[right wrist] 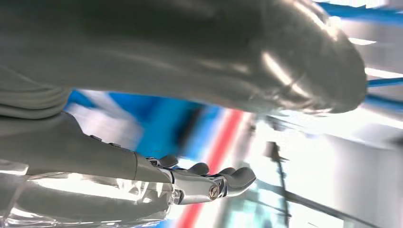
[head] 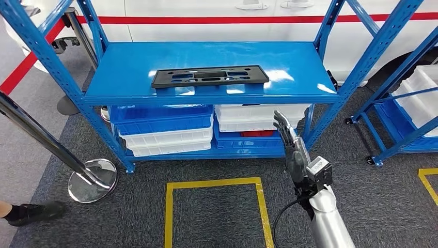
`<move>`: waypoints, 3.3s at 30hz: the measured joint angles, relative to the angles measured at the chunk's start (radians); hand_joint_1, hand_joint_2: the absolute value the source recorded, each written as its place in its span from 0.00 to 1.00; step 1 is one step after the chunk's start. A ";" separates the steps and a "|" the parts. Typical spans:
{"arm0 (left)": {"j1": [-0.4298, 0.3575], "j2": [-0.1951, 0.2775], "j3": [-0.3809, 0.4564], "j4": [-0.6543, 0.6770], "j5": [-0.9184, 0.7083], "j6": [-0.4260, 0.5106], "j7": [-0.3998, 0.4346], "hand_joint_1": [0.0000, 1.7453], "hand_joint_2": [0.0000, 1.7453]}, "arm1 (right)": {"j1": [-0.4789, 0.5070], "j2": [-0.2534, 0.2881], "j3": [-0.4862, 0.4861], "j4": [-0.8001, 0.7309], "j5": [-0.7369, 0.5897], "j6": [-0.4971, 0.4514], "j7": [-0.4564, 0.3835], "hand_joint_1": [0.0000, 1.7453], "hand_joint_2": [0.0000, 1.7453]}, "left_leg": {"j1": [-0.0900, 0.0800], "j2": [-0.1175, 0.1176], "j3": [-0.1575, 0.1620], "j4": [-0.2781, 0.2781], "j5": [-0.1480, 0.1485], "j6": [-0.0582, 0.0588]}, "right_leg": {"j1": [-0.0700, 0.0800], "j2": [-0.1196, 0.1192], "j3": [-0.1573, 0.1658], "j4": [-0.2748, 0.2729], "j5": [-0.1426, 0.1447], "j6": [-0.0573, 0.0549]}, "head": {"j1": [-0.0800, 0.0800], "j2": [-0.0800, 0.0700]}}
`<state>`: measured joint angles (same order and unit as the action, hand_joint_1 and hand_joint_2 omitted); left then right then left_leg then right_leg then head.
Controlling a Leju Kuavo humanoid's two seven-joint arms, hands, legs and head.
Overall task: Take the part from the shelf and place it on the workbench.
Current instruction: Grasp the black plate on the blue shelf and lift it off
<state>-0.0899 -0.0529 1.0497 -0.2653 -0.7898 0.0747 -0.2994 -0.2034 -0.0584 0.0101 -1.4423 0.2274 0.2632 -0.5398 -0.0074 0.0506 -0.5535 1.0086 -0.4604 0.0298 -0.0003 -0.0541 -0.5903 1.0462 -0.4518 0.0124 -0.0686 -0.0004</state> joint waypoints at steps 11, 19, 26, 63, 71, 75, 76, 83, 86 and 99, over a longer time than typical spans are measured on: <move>-0.020 -0.006 0.073 0.020 -0.059 0.011 -0.012 0.00 0.00 | -0.016 -0.066 0.172 -0.322 -0.124 0.031 -0.074 0.00 0.00 | 0.022 -0.040 -0.135 0.294 -0.131 -0.051 | -0.010 0.046 0.021 -0.050 0.010 -0.026 | 0.000 0.000; -0.034 -0.014 0.124 0.033 -0.077 0.004 -0.025 0.00 0.00 | -0.023 -0.111 0.249 -0.468 -0.215 0.070 -0.083 0.00 0.00 | 0.030 -0.047 -0.027 0.029 -0.004 -0.029 | -0.018 0.064 0.016 -0.028 -0.004 0.021 | 0.000 0.000; -0.035 -0.015 0.128 0.034 -0.077 0.002 -0.026 0.00 0.00 | -0.023 -0.117 0.254 -0.480 -0.220 0.073 -0.083 0.00 0.00 | 0.029 -0.047 -0.028 0.025 -0.001 -0.015 | -0.021 0.062 0.004 0.000 -0.025 0.026 | 0.000 0.000; -0.044 -0.029 0.148 0.047 -0.078 -0.009 -0.045 0.00 0.00 | -0.051 -0.143 0.313 -0.487 -0.210 0.070 -0.081 0.00 0.00 | 0.004 -0.058 0.001 0.020 -0.031 0.002 | 0.021 0.052 -0.031 -0.010 0.021 -0.047 | 0.001 0.000; -0.043 -0.025 0.148 0.048 -0.079 -0.009 -0.045 0.00 0.00 | -0.052 -0.141 0.331 -0.478 -0.209 0.068 -0.081 0.00 0.00 | 0.018 -0.055 -0.138 0.273 -0.119 -0.036 | 0.003 0.049 0.045 -0.071 0.001 -0.040 | 0.000 0.000; -0.040 -0.020 0.148 0.048 -0.077 -0.009 -0.045 0.00 0.00 | -0.051 -0.140 0.338 -0.472 -0.211 0.066 -0.081 0.00 0.00 | 0.027 -0.054 -0.101 0.118 0.013 -0.051 | -0.008 0.053 0.076 -0.052 -0.039 -0.020 | 0.001 0.000; -0.041 -0.020 0.148 0.048 -0.076 -0.008 -0.045 0.00 0.00 | -0.053 -0.141 0.339 -0.470 -0.213 0.066 -0.081 0.00 0.00 | 0.027 -0.054 -0.080 0.069 0.030 -0.049 | -0.007 0.053 0.079 -0.044 -0.050 -0.013 | 0.001 0.000; -0.035 -0.020 0.148 0.049 -0.065 -0.003 -0.052 0.00 0.00 | -0.072 -0.152 0.356 -0.453 -0.248 0.050 -0.082 0.00 0.00 | 0.024 -0.058 -0.050 0.034 0.006 0.000 | -0.008 0.054 0.033 0.054 -0.107 0.017 | 0.001 0.000; -0.034 -0.018 0.149 0.049 -0.060 -0.002 -0.056 0.00 0.00 | -0.074 -0.158 0.365 -0.442 -0.260 0.047 -0.083 0.00 0.00 | 0.018 -0.059 -0.033 0.031 -0.008 0.008 | -0.008 0.054 -0.100 0.250 -0.153 0.020 | 0.001 0.000; -0.036 -0.018 0.149 0.049 -0.066 -0.002 -0.061 0.00 0.00 | -0.080 -0.159 0.392 -0.431 -0.260 0.026 -0.083 0.00 0.00 | 0.011 -0.058 -0.013 0.130 -0.109 -0.027 | 0.009 0.048 0.022 -0.069 0.022 -0.047 | 0.000 0.000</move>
<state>-0.1259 -0.0708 1.1992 -0.2159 -0.8554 0.0726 -0.3599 -0.2830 -0.2174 0.4019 -1.8731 -0.0323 0.2893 -0.6223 0.0035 -0.0073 -0.5661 1.1386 -0.5692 0.0031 0.0085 -0.0058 -0.5681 0.9770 -0.4301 -0.0350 -0.0681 -0.0004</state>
